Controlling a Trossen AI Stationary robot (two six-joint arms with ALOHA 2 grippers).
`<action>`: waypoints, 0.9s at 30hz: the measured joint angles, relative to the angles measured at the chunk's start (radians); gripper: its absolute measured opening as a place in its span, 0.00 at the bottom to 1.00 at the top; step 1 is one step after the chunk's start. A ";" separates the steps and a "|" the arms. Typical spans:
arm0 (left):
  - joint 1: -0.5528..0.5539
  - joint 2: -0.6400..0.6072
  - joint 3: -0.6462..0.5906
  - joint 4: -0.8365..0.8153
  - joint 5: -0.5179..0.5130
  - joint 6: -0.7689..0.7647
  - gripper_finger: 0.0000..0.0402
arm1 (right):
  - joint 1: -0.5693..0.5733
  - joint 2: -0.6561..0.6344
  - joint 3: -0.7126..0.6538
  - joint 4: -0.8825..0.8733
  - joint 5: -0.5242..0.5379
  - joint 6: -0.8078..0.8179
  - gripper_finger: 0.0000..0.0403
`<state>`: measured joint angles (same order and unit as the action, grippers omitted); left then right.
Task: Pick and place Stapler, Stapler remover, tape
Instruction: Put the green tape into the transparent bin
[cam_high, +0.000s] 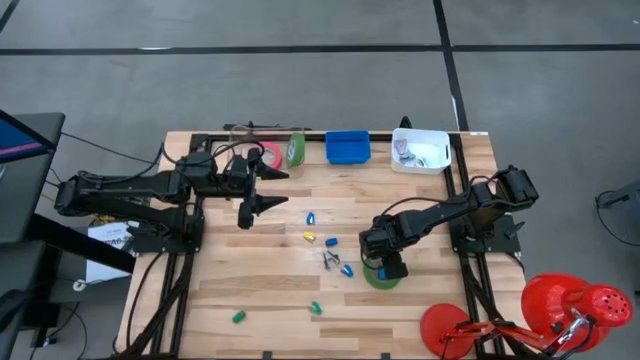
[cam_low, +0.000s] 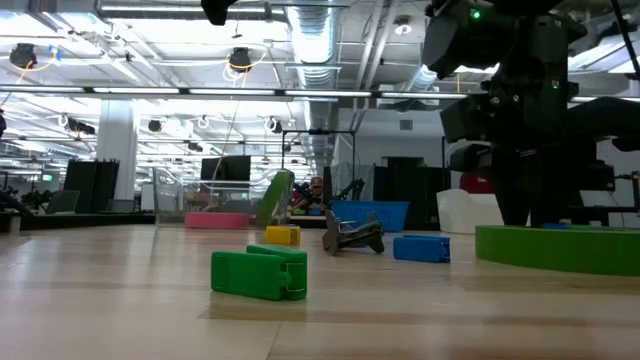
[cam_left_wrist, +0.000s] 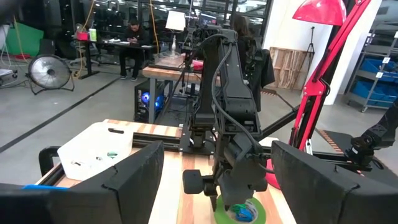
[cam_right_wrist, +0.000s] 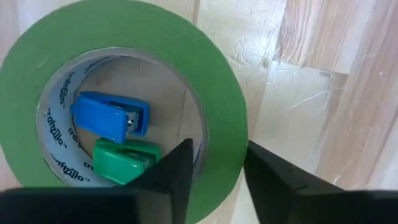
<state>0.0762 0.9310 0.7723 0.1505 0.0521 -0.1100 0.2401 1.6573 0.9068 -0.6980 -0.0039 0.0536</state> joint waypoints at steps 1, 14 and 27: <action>0.000 0.000 0.000 0.000 0.000 0.000 0.71 | 0.000 0.000 0.000 0.000 0.000 0.000 0.27; 0.000 0.000 0.000 0.000 0.000 0.000 0.71 | -0.001 -0.009 0.000 -0.003 0.001 0.051 0.18; 0.000 0.000 0.000 0.008 0.000 0.000 0.71 | -0.065 -0.189 0.061 -0.066 0.096 0.087 0.17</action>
<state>0.0762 0.9311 0.7727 0.1585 0.0521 -0.1101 0.1750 1.4679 0.9674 -0.7644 0.0921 0.1402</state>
